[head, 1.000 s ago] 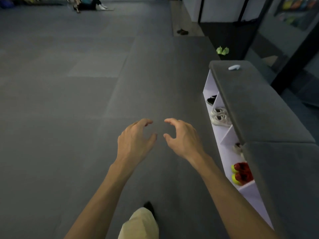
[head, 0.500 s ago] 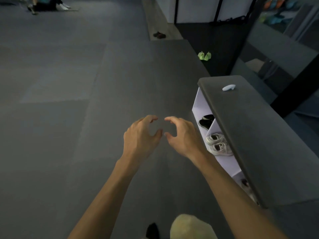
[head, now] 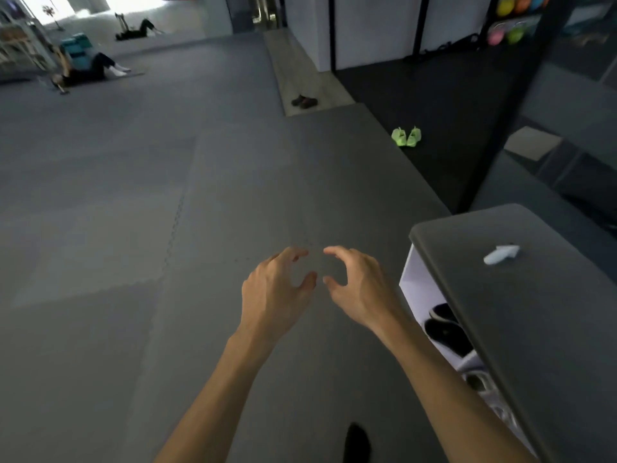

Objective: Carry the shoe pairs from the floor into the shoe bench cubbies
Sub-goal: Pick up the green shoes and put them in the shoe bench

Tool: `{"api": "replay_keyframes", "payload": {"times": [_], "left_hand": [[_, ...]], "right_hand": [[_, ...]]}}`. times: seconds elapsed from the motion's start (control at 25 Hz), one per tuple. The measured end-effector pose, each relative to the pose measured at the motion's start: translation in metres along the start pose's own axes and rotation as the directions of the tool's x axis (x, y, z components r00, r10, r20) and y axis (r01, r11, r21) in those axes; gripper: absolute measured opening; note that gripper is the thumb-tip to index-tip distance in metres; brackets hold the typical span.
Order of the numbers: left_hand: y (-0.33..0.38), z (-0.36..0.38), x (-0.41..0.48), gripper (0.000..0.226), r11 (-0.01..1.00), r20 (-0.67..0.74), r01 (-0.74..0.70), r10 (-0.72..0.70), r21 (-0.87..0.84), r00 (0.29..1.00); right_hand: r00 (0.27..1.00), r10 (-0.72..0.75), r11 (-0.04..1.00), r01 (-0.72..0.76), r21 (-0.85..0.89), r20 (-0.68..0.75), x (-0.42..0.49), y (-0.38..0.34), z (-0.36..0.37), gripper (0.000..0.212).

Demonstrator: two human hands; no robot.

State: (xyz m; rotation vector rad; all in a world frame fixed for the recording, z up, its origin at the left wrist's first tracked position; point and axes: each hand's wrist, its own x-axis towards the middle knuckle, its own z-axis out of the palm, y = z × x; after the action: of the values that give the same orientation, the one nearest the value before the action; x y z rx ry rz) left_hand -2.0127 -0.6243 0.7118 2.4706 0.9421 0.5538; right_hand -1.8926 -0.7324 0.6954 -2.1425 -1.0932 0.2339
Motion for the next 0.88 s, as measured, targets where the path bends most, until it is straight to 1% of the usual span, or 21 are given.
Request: {"api": "replay_keyframes", "payload": {"times": [0.08,0.24,0.36,0.44,0.6,0.68,0.76,0.88], "left_hand": [[-0.007,0.012,0.066,0.039,1.0,-0.013,0.008,-0.008,0.012,1.0],[-0.027,0.06,0.206,0.04,0.999,0.009,0.008,-0.008,-0.04,1.0],[-0.045,0.098,0.321,0.04,0.997,0.018,-0.03,0.032,-0.07,0.999],[-0.055,0.119,0.413,0.04,0.996,0.025,-0.046,0.049,-0.08,0.999],[-0.048,0.152,0.581,0.041,0.984,0.114,-0.143,0.154,-0.105,0.981],[-0.039,0.171,0.654,0.039,0.979,0.158,-0.175,0.189,-0.099,0.969],[-0.031,0.196,0.72,0.038,0.975,0.196,-0.194,0.212,-0.109,0.957],[-0.021,0.247,0.823,0.038,0.967,0.231,-0.233,0.252,-0.106,0.94]], "right_hand": [[1.0,0.007,1.0,-0.007,-0.012,0.008,0.069,0.013,-0.003,0.048],[0.999,0.017,0.999,-0.016,-0.033,0.028,0.21,0.053,0.006,0.048],[1.0,0.029,0.997,-0.03,-0.064,-0.011,0.323,0.087,0.016,0.047],[0.997,0.06,0.995,-0.063,-0.079,-0.039,0.41,0.106,0.019,0.047],[0.985,0.146,0.987,-0.151,-0.053,-0.093,0.557,0.136,0.008,0.049],[0.97,0.204,0.977,-0.211,-0.042,-0.131,0.615,0.156,0.0,0.05],[0.956,0.25,0.966,-0.257,-0.022,-0.155,0.671,0.182,-0.005,0.05],[0.94,0.279,0.959,-0.281,0.014,-0.196,0.768,0.234,-0.009,0.051]]}}
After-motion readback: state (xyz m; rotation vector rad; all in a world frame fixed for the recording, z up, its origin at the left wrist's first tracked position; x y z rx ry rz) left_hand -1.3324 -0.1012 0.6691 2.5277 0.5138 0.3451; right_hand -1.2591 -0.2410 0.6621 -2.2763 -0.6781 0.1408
